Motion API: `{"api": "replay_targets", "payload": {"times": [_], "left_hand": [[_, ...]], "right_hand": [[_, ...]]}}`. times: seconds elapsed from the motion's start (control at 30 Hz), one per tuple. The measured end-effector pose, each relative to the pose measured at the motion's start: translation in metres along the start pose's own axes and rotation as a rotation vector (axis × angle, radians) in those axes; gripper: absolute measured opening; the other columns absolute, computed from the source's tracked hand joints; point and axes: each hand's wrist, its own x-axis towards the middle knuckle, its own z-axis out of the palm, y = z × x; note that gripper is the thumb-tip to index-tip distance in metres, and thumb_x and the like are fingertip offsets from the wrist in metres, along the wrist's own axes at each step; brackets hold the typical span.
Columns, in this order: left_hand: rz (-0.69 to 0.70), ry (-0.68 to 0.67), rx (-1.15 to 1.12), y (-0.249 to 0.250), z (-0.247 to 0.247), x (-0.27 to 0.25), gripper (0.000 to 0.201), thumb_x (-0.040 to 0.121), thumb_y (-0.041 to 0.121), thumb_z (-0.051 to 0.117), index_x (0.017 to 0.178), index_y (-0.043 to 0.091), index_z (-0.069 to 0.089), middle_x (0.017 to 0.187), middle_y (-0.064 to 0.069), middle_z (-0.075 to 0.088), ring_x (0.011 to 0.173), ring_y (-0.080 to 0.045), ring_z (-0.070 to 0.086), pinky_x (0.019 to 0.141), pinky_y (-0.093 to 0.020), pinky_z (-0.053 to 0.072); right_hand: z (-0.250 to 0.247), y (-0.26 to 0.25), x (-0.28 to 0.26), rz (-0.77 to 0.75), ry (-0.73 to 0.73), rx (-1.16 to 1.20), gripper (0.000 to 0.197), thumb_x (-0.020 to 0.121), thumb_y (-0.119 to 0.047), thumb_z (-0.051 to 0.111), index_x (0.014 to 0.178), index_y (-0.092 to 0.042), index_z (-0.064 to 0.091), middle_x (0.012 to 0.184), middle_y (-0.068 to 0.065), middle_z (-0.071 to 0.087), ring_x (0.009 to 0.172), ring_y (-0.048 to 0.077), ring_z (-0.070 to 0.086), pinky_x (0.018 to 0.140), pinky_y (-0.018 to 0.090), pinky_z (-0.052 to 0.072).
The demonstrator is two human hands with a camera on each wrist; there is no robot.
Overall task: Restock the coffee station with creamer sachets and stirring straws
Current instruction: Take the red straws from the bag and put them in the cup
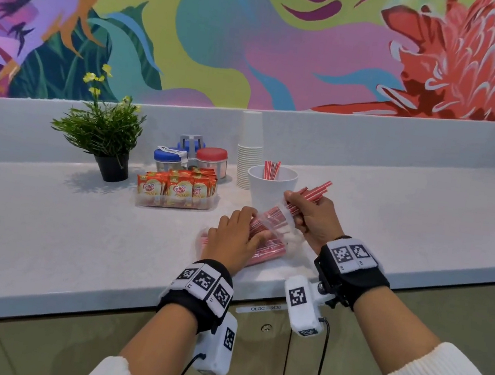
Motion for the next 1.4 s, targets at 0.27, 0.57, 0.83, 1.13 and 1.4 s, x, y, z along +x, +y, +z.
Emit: {"api": "replay_targets", "payload": {"times": [0.27, 0.57, 0.83, 1.13, 1.4], "left_hand": [[-0.013, -0.018, 0.130, -0.002, 0.000, 0.003, 0.026, 0.099, 0.034, 0.036, 0.114, 0.014, 0.042, 0.122, -0.007, 0.048, 0.112, -0.026, 0.043, 0.092, -0.041, 0.034], [-0.021, -0.058, 0.199, -0.002, 0.001, 0.004, 0.027, 0.099, 0.028, 0.031, 0.119, 0.012, 0.041, 0.126, -0.008, 0.046, 0.117, -0.028, 0.041, 0.097, -0.042, 0.032], [-0.028, -0.083, 0.191, 0.002, -0.003, 0.000, 0.028, 0.099, 0.028, 0.031, 0.119, 0.011, 0.041, 0.126, -0.009, 0.045, 0.118, -0.028, 0.040, 0.097, -0.041, 0.031], [0.042, -0.030, 0.001, -0.002, -0.005, -0.004, 0.042, 0.093, 0.014, 0.038, 0.132, 0.031, 0.033, 0.128, -0.003, 0.045, 0.116, -0.025, 0.040, 0.096, -0.041, 0.031], [0.007, -0.253, 0.226, 0.000, -0.004, -0.001, 0.050, 0.091, 0.061, 0.029, 0.136, 0.041, 0.036, 0.144, 0.000, 0.039, 0.131, -0.027, 0.035, 0.110, -0.052, 0.020]], "right_hand": [[0.001, 0.003, 0.002, -0.088, 0.013, -0.067, 0.020, 0.081, -0.006, 0.066, 0.064, -0.011, 0.058, 0.038, -0.006, 0.053, 0.032, 0.004, 0.040, 0.037, 0.016, 0.038], [0.026, -0.001, 0.009, -0.084, 0.052, 0.014, 0.020, 0.083, -0.020, 0.066, 0.067, -0.011, 0.058, 0.042, -0.008, 0.056, 0.040, 0.002, 0.049, 0.044, 0.016, 0.041], [0.035, 0.001, 0.006, -0.170, 0.084, -0.088, 0.036, 0.083, -0.027, 0.066, 0.054, -0.016, 0.048, 0.046, -0.006, 0.051, 0.048, 0.009, 0.051, 0.057, 0.022, 0.045], [0.031, -0.018, 0.020, -0.209, 0.300, -0.017, 0.041, 0.085, -0.039, 0.061, 0.057, -0.017, 0.040, 0.038, -0.001, 0.038, 0.029, 0.009, 0.035, 0.037, 0.019, 0.031], [0.008, -0.019, 0.025, -0.256, 0.289, -0.253, 0.039, 0.081, -0.027, 0.069, 0.058, -0.018, 0.038, 0.049, 0.002, 0.041, 0.032, 0.007, 0.037, 0.040, 0.020, 0.036]]}}
